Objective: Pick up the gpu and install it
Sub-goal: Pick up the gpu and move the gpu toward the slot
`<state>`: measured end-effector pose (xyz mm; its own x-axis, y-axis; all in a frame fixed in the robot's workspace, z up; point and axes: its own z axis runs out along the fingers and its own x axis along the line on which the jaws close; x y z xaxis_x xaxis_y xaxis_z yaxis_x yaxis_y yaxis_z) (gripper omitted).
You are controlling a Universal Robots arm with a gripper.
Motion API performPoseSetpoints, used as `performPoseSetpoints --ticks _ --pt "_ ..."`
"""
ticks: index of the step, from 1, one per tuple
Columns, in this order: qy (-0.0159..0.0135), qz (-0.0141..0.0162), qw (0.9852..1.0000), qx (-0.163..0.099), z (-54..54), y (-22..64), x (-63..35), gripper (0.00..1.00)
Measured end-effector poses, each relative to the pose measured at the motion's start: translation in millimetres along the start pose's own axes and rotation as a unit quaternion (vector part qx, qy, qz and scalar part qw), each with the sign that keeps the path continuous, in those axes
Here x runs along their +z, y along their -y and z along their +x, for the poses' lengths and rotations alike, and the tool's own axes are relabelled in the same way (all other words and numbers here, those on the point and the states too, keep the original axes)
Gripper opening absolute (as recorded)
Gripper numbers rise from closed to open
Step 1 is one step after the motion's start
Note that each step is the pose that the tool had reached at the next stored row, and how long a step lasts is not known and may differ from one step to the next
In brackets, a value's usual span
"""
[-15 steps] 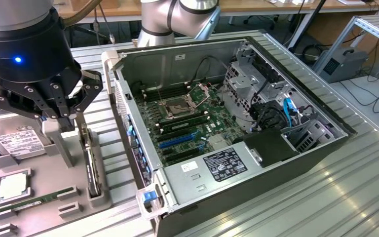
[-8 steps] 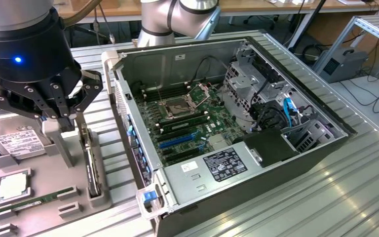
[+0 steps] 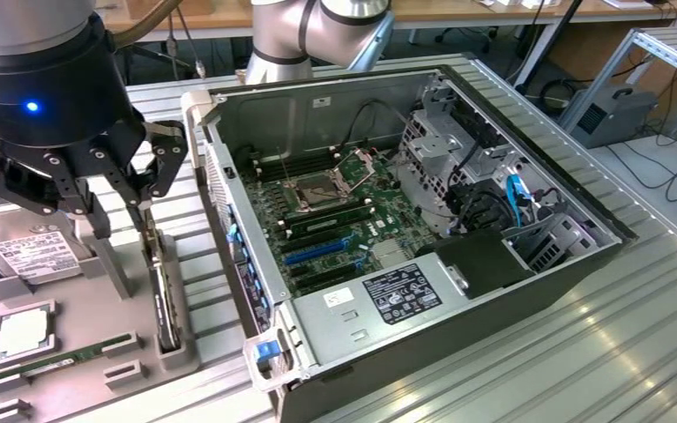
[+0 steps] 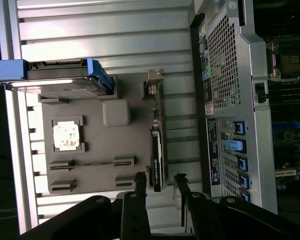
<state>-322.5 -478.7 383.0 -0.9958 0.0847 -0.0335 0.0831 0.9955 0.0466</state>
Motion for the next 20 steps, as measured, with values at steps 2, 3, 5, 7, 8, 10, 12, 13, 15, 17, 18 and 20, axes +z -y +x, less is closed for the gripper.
performPoseSetpoints --ticks 2,3,5,7,8,10,12,13,15,17,18,20 --pt "0.0 0.0 1.0 0.0 0.1 0.2 3.7 0.36" --pt "0.0 0.0 1.0 0.0 0.3 0.4 8.0 0.36" --pt "0.0 0.0 1.0 0.0 0.5 0.6 14.2 0.36" --pt "0.0 0.0 1.0 0.0 0.7 1.0 21.6 0.36" --pt "-0.0001 0.0 1.0 0.0 0.9 1.2 26.7 0.36" --pt "-0.0005 0.0001 1.0 0.0 1.1 1.5 31.8 0.36" --pt "-0.0005 0.0 1.0 0.0 1.1 1.6 33.9 0.36" --pt "-0.0007 0.0 1.0 0.0 1.2 1.6 35.3 0.36" --pt "-0.0013 0.0001 1.0 0.0 1.4 2.0 42.5 0.36" --pt "-0.002 0.0001 1.0 0.0 1.6 2.2 47.5 0.36" --pt "-0.0025 0.0002 1.0 0.0 1.7 2.3 49.8 0.36" --pt "-0.0034 0.0003 1.0 0.0 1.8 2.5 53.6 0.36"
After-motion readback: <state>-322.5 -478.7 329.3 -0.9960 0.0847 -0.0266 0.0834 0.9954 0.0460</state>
